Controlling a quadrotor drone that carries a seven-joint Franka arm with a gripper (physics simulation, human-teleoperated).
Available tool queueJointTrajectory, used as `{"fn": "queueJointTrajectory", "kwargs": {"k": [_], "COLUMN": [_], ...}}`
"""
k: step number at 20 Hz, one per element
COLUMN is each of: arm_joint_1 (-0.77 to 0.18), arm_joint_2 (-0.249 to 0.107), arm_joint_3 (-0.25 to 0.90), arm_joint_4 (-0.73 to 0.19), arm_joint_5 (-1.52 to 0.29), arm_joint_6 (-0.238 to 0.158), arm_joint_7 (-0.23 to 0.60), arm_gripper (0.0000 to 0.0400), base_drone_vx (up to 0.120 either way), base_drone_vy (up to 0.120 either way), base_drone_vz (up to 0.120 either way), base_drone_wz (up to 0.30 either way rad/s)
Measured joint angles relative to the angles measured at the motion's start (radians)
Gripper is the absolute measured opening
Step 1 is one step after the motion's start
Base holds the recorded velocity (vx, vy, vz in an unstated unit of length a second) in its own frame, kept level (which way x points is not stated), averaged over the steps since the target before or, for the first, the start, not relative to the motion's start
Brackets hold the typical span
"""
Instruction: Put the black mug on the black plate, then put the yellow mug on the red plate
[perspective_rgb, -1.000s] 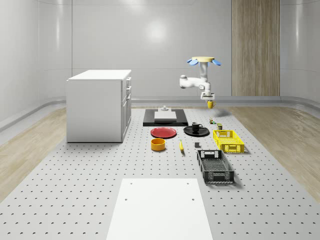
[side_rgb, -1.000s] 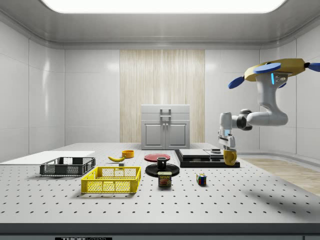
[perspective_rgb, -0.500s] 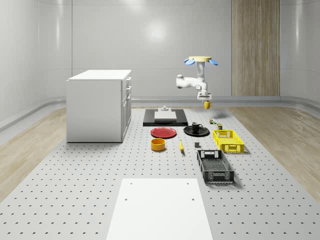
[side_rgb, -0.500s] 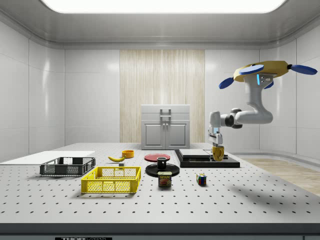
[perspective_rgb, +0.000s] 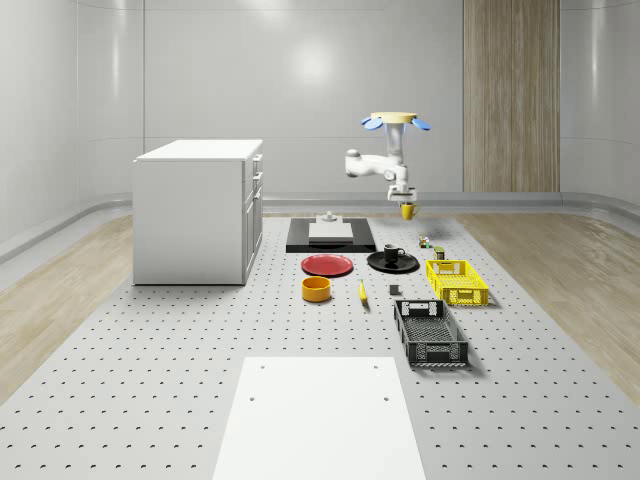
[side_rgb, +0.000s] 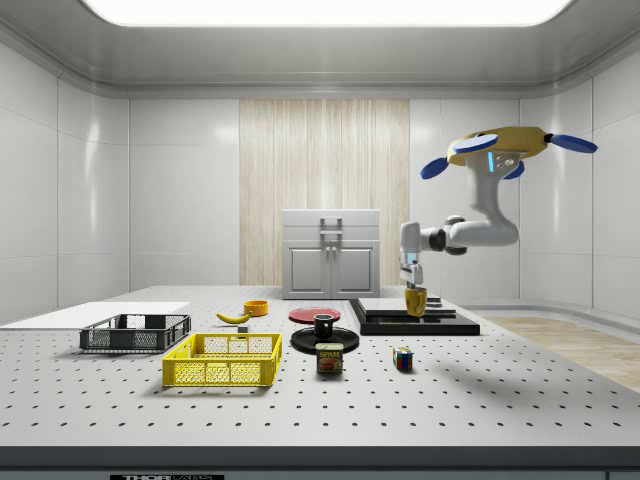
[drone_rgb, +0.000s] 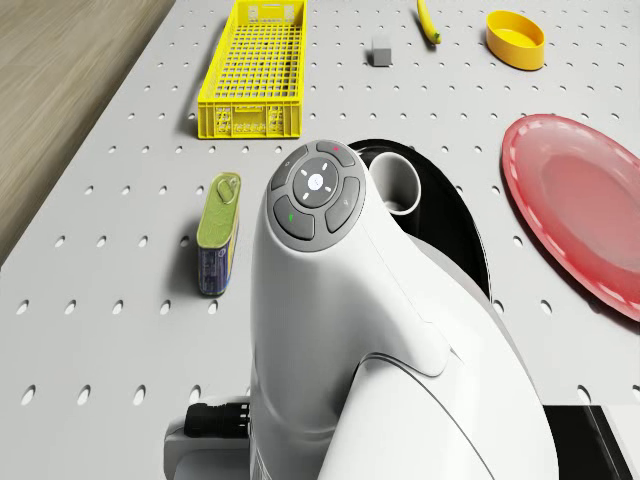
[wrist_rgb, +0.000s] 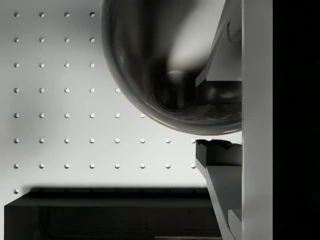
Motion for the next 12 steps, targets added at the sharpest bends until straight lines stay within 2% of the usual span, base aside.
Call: {"fn": "queueJointTrajectory", "kwargs": {"k": [12], "arm_joint_1": [-0.001], "arm_joint_2": [-0.005], "arm_joint_3": [0.001], "arm_joint_4": [0.0], "arm_joint_5": [0.002], "arm_joint_6": [0.005], "arm_joint_7": [0.0], "arm_gripper": [0.01], "base_drone_vx": [0.12], "base_drone_vy": [-0.12], "base_drone_vz": [0.0], "base_drone_wz": [0.0]}}
